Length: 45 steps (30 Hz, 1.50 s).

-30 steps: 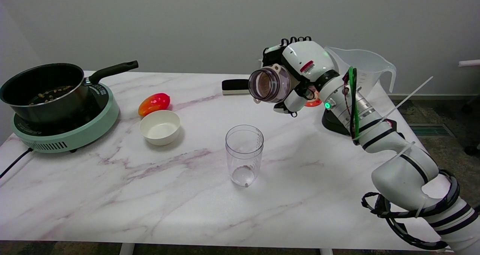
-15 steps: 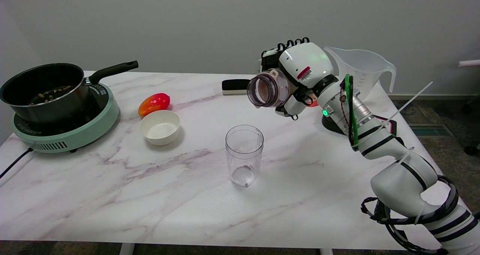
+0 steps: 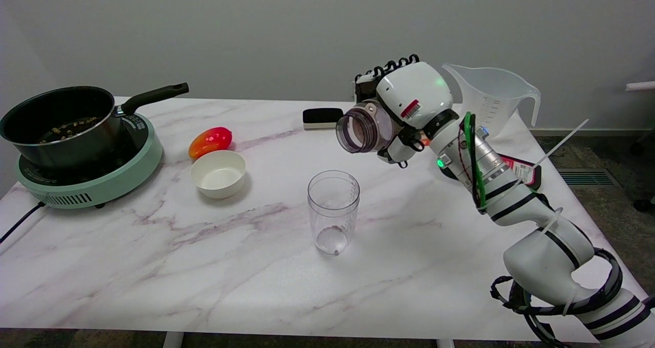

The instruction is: Pour the contents of the bottle into the measuring cup.

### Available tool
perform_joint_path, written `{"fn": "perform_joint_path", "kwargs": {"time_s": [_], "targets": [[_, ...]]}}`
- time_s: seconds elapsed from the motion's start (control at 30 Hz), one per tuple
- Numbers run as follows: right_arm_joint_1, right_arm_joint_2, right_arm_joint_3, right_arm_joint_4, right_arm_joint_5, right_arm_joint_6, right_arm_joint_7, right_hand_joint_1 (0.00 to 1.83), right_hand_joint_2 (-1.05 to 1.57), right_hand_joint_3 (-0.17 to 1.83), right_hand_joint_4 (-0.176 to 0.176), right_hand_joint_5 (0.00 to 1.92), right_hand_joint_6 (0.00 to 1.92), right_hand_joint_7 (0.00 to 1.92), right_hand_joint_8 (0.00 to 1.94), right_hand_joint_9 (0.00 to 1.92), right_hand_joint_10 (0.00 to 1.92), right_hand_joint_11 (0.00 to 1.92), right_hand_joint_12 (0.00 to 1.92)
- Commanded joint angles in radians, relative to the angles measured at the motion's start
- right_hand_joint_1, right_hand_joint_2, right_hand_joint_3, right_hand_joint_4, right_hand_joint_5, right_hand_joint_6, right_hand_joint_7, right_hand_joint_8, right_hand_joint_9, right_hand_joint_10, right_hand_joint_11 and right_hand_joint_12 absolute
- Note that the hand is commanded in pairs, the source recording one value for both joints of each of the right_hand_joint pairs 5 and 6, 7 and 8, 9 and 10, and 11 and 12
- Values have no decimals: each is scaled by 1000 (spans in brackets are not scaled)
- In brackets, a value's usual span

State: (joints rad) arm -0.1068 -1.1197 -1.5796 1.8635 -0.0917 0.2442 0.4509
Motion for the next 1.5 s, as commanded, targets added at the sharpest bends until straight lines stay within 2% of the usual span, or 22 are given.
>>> {"fn": "perform_joint_path", "kwargs": {"time_s": [0.03, 0.3, 1.5], "targets": [[-20, -44, -33, -2, -72, 31, -54, 1475, 630, 826, 0, 1261, 1261, 1339, 1339, 1216, 1216, 1021, 1021], [-64, -102, -26, -5, -182, 45, -66, 1475, 640, 820, 0, 1266, 1266, 1343, 1343, 1220, 1220, 1025, 1025], [-57, -110, -21, 1, -318, 133, -100, 1461, 725, 751, 0, 1308, 1308, 1369, 1369, 1236, 1236, 1061, 1061]]}}
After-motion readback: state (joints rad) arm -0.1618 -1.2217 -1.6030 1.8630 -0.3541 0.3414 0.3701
